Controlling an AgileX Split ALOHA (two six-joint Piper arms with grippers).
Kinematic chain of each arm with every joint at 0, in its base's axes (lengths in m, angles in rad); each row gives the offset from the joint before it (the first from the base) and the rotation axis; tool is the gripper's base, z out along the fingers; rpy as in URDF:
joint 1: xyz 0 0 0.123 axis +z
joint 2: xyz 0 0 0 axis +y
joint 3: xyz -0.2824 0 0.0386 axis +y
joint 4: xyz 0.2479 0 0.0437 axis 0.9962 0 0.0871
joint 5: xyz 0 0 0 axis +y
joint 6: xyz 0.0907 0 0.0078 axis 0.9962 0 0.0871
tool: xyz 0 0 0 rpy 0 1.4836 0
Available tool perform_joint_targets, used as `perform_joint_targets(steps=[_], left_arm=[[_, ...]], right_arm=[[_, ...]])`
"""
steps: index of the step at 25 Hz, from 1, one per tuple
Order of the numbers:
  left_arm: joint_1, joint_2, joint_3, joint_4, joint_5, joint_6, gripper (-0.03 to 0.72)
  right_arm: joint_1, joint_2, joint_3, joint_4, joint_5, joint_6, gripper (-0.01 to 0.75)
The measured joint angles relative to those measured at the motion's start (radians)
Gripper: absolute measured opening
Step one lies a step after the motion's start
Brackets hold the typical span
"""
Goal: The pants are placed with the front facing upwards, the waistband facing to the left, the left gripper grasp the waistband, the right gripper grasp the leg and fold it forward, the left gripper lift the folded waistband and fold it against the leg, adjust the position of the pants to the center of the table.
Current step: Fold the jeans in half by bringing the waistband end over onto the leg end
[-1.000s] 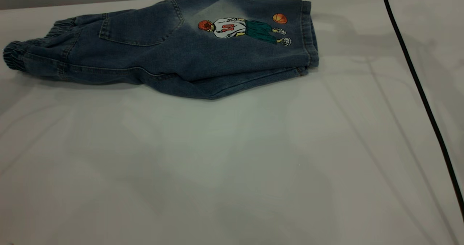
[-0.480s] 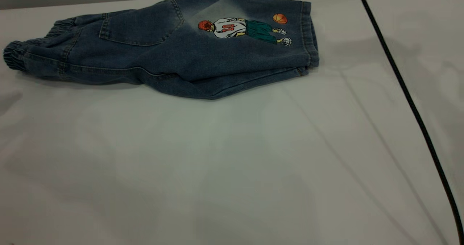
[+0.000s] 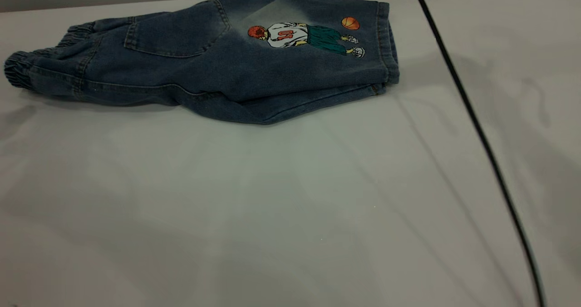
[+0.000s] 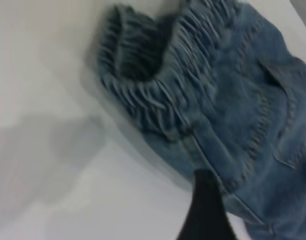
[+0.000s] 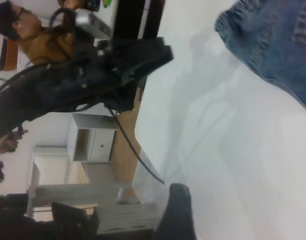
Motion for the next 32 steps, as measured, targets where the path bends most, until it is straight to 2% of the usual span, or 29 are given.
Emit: perform_joint_targets(steps=[8, 12, 19, 23, 32], left_arm=[[-0.051, 0.142, -0.083, 0.0, 0.005, -0.048, 0.494], [-0.078, 0.197, -0.142, -0.002, -0.043, -0.105, 0.496], [-0.078, 0.258, -0.23, -0.001, -0.036, -0.197, 0.496], [-0.106, 0.287, -0.256, 0.004, -0.032, -0.219, 0.496], [-0.108, 0.317, -0.27, 0.064, -0.033, -0.311, 0.496]], right_arm=[[0.017, -0.001, -0.141, -0.048, 0.002, 0.043, 0.554], [0.019, -0.001, -0.142, -0.053, 0.001, 0.043, 0.554], [0.019, -0.001, -0.142, -0.054, 0.001, 0.043, 0.554], [0.019, 0.0, -0.142, -0.054, 0.0, 0.043, 0.554], [0.019, 0.001, -0.142, -0.057, -0.002, 0.043, 0.554]])
